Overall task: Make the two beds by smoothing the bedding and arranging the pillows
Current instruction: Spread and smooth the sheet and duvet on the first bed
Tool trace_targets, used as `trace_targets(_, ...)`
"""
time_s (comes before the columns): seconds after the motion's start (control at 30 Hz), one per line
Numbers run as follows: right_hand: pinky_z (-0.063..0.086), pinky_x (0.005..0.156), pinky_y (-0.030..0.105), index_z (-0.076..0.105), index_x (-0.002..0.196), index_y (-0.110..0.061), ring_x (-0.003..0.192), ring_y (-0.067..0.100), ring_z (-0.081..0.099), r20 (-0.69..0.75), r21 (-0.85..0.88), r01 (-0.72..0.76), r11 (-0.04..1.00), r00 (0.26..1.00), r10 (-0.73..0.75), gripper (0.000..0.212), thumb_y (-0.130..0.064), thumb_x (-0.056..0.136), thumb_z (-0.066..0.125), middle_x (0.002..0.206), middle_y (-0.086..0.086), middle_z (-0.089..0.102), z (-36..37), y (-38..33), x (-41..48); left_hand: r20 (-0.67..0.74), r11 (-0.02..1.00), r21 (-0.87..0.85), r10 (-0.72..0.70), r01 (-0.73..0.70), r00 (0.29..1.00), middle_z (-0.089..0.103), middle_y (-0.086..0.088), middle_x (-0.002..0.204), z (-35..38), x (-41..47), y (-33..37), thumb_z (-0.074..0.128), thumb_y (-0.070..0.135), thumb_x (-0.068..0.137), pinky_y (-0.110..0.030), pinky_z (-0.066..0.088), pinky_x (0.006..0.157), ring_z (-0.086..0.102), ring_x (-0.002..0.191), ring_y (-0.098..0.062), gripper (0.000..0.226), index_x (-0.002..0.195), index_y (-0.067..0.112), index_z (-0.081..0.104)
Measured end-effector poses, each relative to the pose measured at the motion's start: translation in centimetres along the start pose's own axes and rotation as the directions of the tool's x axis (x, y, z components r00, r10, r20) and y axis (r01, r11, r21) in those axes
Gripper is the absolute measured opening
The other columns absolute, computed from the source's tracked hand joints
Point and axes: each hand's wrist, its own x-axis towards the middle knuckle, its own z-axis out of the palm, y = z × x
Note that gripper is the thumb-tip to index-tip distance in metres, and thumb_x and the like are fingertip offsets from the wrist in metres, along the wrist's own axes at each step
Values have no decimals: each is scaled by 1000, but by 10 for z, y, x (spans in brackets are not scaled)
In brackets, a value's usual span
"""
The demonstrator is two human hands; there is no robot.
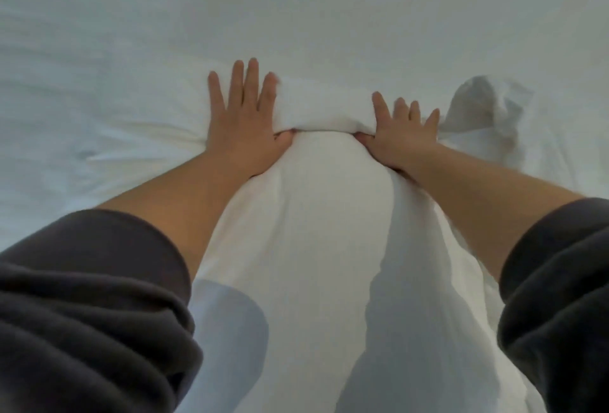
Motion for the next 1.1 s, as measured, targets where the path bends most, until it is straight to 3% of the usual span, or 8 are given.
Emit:
trace_targets(0.1, -5, 115, 63, -11, 154, -28, 149, 36, -8, -22, -5, 2, 1000, 1000, -2, 80, -71, 93, 18, 163, 15, -6, 10, -2, -3, 0, 999, -37, -17, 17, 1000, -9, -16, 161, 4, -6, 4, 21, 63, 92, -57, -9, 116, -10, 149, -32, 85, 154, 12, -4)
trace_targets(0.2, -3, 115, 64, -6, 155, -27, 149, 34, -11, -169, 176, 68, 982, 985, -38, 75, -54, 97, 33, 163, 12, -10, -11, -1, -28, 12, 981, -192, -24, 26, 1000, -10, -15, 161, -15, -32, 10, 21, 59, 94, -56, -7, 117, -10, 148, -33, 80, 155, 13, -5)
trace_targets(0.33, -4, 116, 56, 3, 155, -32, 150, 27, -12, -343, 240, 288, 927, 919, -196, 71, -51, 94, 33, 164, 3, -9, 8, -8, -117, -17, 951, -269, 154, -153, 988, 1, -14, 162, -23, -133, 38, 18, 57, 93, -60, 1, 117, 1, 149, -33, 76, 156, 14, 11)
trace_targets(0.53, 7, 114, 66, 11, 156, -19, 149, 38, 1, -227, 63, 261, 963, 944, -241, 70, -48, 96, 30, 163, 16, 3, 103, -17, -151, 87, 967, -103, 243, -233, 966, 3, -17, 162, 22, -178, 52, 32, 54, 91, -61, 2, 116, 3, 149, -35, 79, 154, 9, 18)
trace_targets(0.77, -4, 118, 54, 7, 156, -26, 150, 28, -12, -246, 228, 324, 918, 932, -268, 66, -51, 98, 26, 164, 6, -8, 72, -6, -230, 93, 956, -226, 212, -187, 973, 13, -13, 161, -14, -268, 63, 26, 55, 92, -65, 10, 114, 14, 148, -35, 73, 154, 16, 21)
trace_targets(0.87, 8, 117, 61, 21, 154, -27, 150, 32, 2, -222, 126, 418, 900, 896, -385, 61, -46, 97, 28, 164, 8, 6, 110, 6, -260, 98, 962, -180, 226, -206, 969, 13, -10, 162, 0, -304, 50, 28, 49, 95, -62, 7, 115, 15, 148, -33, 67, 155, 18, 20)
trace_targets(0.97, 14, 114, 64, 22, 153, -26, 149, 34, 9, -124, 63, 380, 923, 920, -371, 60, -41, 96, 29, 163, 10, 11, 128, 10, -261, 204, 970, -122, 231, -209, 951, 11, -10, 162, 10, -310, 35, 25, 49, 95, -61, 2, 116, 12, 149, -31, 66, 154, 20, 22)
trace_targets(1.1, 8, 114, 66, 18, 154, -28, 150, 34, 2, -117, 7, 322, 947, 940, -319, 61, -43, 95, 28, 164, 9, 3, 94, 1, -265, 226, 999, -39, -28, 38, 974, 5, -11, 163, -11, -309, -11, 23, 54, 97, -63, 1, 114, 5, 150, -31, 68, 155, 20, 16)
